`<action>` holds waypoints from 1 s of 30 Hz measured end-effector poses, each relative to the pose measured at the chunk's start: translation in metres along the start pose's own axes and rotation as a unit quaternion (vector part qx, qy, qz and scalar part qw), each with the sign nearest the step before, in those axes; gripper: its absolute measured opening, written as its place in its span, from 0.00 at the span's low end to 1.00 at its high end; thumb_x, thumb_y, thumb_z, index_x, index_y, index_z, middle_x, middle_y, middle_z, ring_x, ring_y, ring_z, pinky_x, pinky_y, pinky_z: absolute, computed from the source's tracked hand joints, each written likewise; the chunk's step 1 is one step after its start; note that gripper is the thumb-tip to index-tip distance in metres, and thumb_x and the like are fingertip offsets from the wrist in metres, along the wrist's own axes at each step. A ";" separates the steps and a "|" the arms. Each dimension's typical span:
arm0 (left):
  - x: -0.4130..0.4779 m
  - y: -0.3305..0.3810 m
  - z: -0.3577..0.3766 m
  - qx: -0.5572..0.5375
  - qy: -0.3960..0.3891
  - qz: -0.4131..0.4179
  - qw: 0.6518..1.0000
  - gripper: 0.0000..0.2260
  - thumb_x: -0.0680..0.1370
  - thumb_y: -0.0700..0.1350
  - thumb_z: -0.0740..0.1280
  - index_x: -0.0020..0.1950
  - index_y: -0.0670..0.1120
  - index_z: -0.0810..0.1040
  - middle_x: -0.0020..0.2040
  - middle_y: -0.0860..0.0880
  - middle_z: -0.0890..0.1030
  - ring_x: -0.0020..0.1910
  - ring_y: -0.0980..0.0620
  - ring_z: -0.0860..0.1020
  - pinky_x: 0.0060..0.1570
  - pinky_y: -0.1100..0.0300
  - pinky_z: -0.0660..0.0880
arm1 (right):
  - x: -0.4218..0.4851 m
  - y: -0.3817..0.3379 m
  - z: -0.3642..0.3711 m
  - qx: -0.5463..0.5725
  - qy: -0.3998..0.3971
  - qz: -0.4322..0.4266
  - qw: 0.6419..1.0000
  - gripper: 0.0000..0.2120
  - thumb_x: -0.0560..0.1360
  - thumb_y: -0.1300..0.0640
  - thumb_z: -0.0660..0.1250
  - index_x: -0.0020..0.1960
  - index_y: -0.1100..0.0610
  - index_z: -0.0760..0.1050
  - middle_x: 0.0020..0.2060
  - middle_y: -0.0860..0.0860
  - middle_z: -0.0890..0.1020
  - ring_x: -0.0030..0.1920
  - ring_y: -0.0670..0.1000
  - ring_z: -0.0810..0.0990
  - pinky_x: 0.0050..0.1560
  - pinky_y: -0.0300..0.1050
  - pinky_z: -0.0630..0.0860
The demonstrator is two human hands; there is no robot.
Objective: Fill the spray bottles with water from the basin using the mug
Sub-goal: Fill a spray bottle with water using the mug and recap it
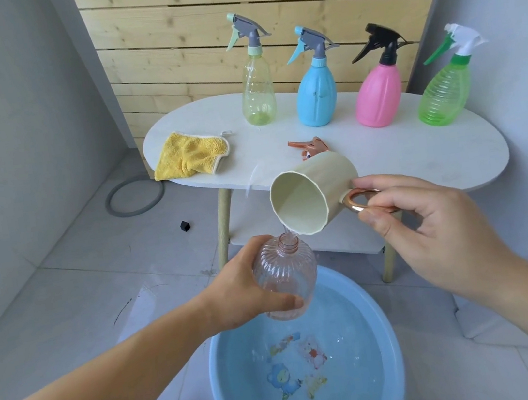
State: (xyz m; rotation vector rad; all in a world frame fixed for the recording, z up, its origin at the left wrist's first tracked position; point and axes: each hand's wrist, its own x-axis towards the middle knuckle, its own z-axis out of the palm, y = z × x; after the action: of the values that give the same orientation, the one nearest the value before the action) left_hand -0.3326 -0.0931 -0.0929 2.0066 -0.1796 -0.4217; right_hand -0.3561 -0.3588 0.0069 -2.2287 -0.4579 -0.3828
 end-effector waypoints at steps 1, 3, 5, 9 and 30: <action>0.000 0.000 0.000 0.001 0.001 0.000 1.000 0.46 0.57 0.59 0.83 0.72 0.60 0.69 0.63 0.57 0.79 0.63 0.54 0.79 0.65 0.49 0.79 | 0.000 0.001 0.000 -0.004 0.001 -0.003 1.000 0.06 0.76 0.50 0.67 0.44 0.47 0.82 0.60 0.40 0.81 0.62 0.41 0.79 0.63 0.32 0.70; 0.000 -0.001 0.001 0.000 0.002 0.001 1.000 0.46 0.57 0.59 0.83 0.72 0.60 0.69 0.63 0.57 0.79 0.63 0.54 0.79 0.64 0.49 0.79 | -0.001 0.002 0.000 -0.012 0.003 -0.009 1.000 0.07 0.76 0.51 0.67 0.44 0.49 0.83 0.60 0.40 0.81 0.62 0.42 0.79 0.63 0.34 0.70; 0.000 -0.001 0.001 0.000 0.002 0.001 1.000 0.45 0.57 0.59 0.83 0.72 0.60 0.70 0.63 0.57 0.79 0.63 0.54 0.79 0.64 0.49 0.80 | -0.001 0.002 -0.001 -0.017 0.003 -0.013 1.000 0.07 0.78 0.50 0.68 0.44 0.49 0.83 0.60 0.40 0.81 0.62 0.42 0.79 0.63 0.35 0.70; 0.001 -0.002 0.001 -0.001 0.000 0.002 1.000 0.45 0.57 0.59 0.84 0.72 0.60 0.69 0.64 0.57 0.79 0.64 0.54 0.79 0.65 0.49 0.79 | 0.000 0.003 -0.001 -0.025 0.006 -0.024 0.999 0.07 0.77 0.50 0.68 0.44 0.49 0.83 0.60 0.40 0.80 0.62 0.43 0.79 0.63 0.37 0.71; 0.001 -0.002 0.001 0.003 0.002 -0.001 1.000 0.44 0.58 0.58 0.84 0.71 0.61 0.70 0.63 0.58 0.79 0.63 0.55 0.79 0.64 0.50 0.80 | 0.001 0.006 0.001 -0.056 0.010 -0.067 0.996 0.12 0.76 0.47 0.65 0.44 0.54 0.83 0.62 0.40 0.79 0.60 0.47 0.78 0.62 0.46 0.74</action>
State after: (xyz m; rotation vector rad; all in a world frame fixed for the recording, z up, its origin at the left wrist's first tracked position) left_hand -0.3320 -0.0934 -0.0956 2.0135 -0.1773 -0.4196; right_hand -0.3526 -0.3609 0.0026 -2.3063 -0.5891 -0.5116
